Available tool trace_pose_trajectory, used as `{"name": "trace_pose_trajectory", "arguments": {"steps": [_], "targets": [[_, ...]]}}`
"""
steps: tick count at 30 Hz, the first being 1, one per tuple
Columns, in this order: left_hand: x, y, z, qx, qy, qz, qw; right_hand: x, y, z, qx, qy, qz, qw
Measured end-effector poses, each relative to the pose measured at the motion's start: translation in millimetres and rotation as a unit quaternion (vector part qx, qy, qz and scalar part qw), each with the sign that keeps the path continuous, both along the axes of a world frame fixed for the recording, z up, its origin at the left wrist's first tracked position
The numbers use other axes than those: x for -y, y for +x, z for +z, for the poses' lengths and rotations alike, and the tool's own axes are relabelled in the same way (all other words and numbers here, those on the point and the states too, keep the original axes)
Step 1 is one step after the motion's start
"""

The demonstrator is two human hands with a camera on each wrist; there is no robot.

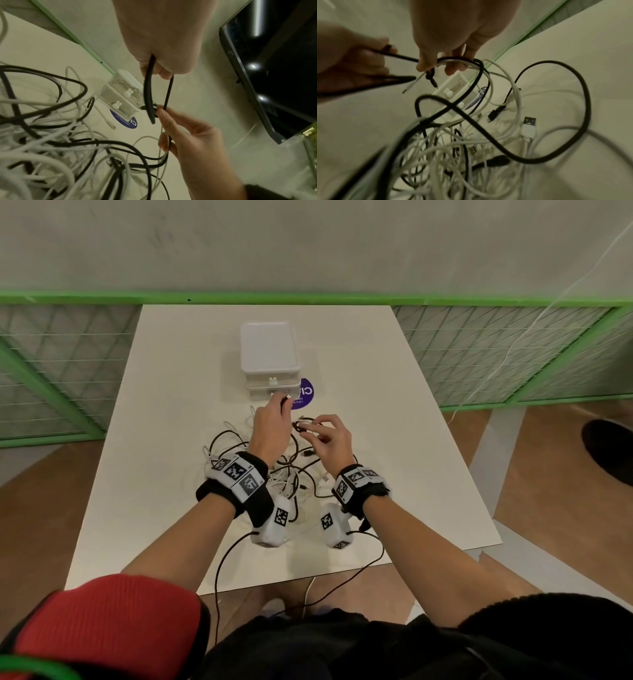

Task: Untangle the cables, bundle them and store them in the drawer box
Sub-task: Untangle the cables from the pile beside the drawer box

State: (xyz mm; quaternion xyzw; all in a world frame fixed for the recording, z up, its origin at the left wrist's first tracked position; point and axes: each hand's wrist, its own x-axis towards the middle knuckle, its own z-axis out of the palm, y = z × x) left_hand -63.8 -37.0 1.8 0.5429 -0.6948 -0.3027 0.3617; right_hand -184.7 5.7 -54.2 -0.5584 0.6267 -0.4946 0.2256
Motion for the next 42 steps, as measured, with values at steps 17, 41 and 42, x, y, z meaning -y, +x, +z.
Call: {"name": "trace_pose_trajectory", "arguments": {"steps": [17,41,42], "targets": [[21,24,3,0.03,0.023,0.047,0.998,8,-11,12,0.079,0.046,0.004,0.996],[37,46,-6,0.058,0.054,0.021,0.997,2,-28,15,-0.085,-0.079,-0.012,0.993],[38,49,-5,0.054,0.06,0.011,0.997,1,-32,14,-0.074,-0.055,-0.012,0.996]]}}
